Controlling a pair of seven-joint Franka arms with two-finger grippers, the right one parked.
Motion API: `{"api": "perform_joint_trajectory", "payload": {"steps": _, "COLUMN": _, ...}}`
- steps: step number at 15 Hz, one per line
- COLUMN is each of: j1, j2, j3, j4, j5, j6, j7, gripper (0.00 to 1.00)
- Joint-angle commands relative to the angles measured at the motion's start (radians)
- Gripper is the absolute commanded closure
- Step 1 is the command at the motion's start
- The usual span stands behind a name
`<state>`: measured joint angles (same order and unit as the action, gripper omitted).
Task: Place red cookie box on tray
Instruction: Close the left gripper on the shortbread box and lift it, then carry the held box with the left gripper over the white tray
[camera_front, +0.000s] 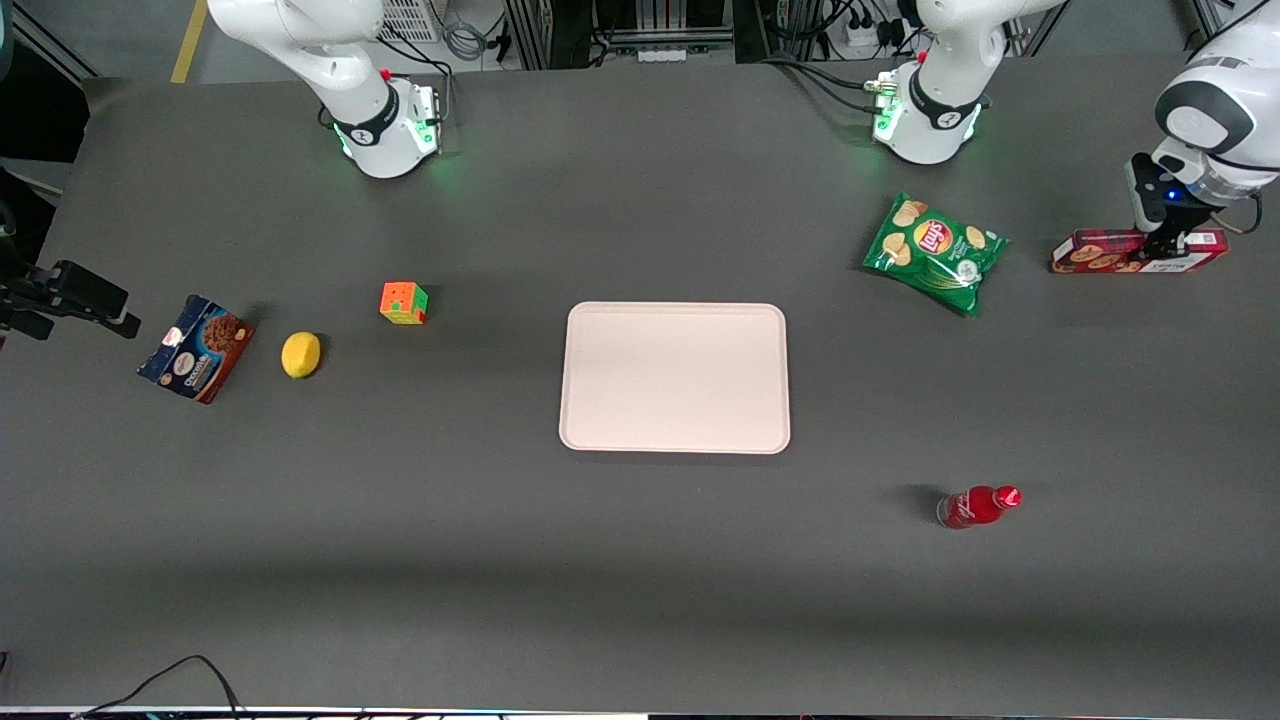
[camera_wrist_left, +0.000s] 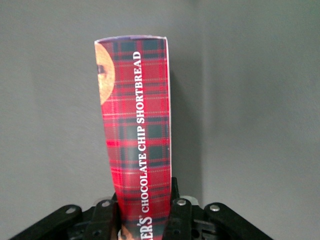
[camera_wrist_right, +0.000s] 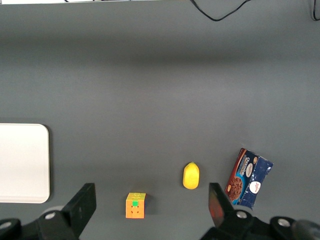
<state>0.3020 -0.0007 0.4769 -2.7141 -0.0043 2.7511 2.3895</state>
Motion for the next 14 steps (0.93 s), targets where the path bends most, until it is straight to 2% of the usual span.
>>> {"api": "perform_joint_trajectory", "payload": {"steps": 1, "j1": -0.021, "j2": -0.054, "j3": -0.089, "j4": 0.077, "j5": -0.014, "j6": -0.128, "j7": -0.142, "gripper": 0.82}}
{"api": "perform_joint_trajectory", "payload": {"steps": 6, "j1": -0.095, "j2": -0.056, "j3": -0.233, "j4": 0.265, "j5": -0.020, "j6": -0.373, "j7": -0.493, "gripper": 0.82}}
{"api": "perform_joint_trajectory", "payload": {"steps": 9, "j1": -0.136, "j2": -0.056, "j3": -0.343, "j4": 0.361, "j5": -0.078, "j6": -0.494, "j7": -0.737, "gripper": 0.80}}
{"api": "perform_joint_trajectory", "payload": {"steps": 11, "j1": -0.149, "j2": -0.059, "j3": -0.432, "j4": 0.414, "j5": -0.106, "j6": -0.548, "j7": -0.925, "gripper": 0.81}}
{"api": "perform_joint_trajectory", "payload": {"steps": 14, "j1": -0.167, "j2": -0.074, "j3": -0.581, "j4": 0.488, "j5": -0.109, "j6": -0.620, "j7": -1.278, "gripper": 0.81}}
